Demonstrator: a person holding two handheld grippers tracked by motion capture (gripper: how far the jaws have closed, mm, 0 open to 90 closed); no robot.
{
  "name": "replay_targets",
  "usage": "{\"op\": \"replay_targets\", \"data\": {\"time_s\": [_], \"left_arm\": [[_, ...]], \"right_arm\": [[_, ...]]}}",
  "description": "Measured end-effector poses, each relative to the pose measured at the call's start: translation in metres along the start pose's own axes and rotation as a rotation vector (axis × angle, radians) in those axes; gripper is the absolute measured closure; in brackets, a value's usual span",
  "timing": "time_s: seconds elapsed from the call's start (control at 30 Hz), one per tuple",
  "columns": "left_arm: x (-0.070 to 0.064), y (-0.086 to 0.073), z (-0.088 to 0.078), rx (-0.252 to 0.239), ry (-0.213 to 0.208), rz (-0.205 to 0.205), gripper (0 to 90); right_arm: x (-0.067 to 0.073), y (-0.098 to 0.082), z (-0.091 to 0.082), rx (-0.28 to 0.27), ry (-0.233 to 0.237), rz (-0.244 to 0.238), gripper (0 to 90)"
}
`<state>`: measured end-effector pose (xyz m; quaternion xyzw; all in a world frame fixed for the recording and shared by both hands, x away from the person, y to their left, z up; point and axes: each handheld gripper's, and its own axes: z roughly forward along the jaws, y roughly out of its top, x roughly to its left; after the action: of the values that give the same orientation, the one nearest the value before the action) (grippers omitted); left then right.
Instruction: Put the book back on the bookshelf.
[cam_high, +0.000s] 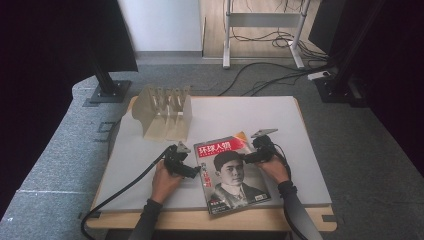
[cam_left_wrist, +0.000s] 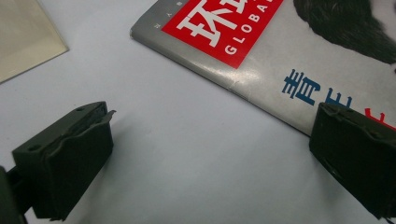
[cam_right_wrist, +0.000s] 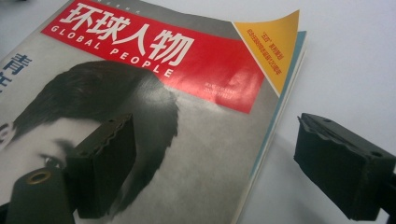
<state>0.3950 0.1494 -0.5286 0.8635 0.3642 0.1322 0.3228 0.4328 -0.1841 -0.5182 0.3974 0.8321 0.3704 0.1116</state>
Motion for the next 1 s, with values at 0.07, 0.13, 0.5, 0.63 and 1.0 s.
{"op": "replay_targets", "data": {"time_s": [0.07,0.13,0.5,0.63,1.0], "left_arm": [[0.000,0.000,0.000,0.000,0.000,0.000,0.0],[0.000,0.000,0.000,0.000,0.000,0.000,0.0],[0.000,0.000,0.000,0.000,0.002,0.001,0.0],[0.000,0.000,0.000,0.000,0.002,0.001,0.0],[0.000,0.000,0.000,0.000,0.002,-0.001,0.0]], "right_arm": [[0.000,0.000,0.001,-0.001,0.000,0.002,12.2],[-0.001,0.000,0.003,-0.001,0.002,0.019,12.4],[-0.003,0.003,0.012,-0.022,0.023,0.103,21.0],[-0.005,0.001,0.004,-0.001,0.027,0.137,33.4],[-0.001,0.000,-0.012,-0.007,0.123,0.131,48.5]]}}
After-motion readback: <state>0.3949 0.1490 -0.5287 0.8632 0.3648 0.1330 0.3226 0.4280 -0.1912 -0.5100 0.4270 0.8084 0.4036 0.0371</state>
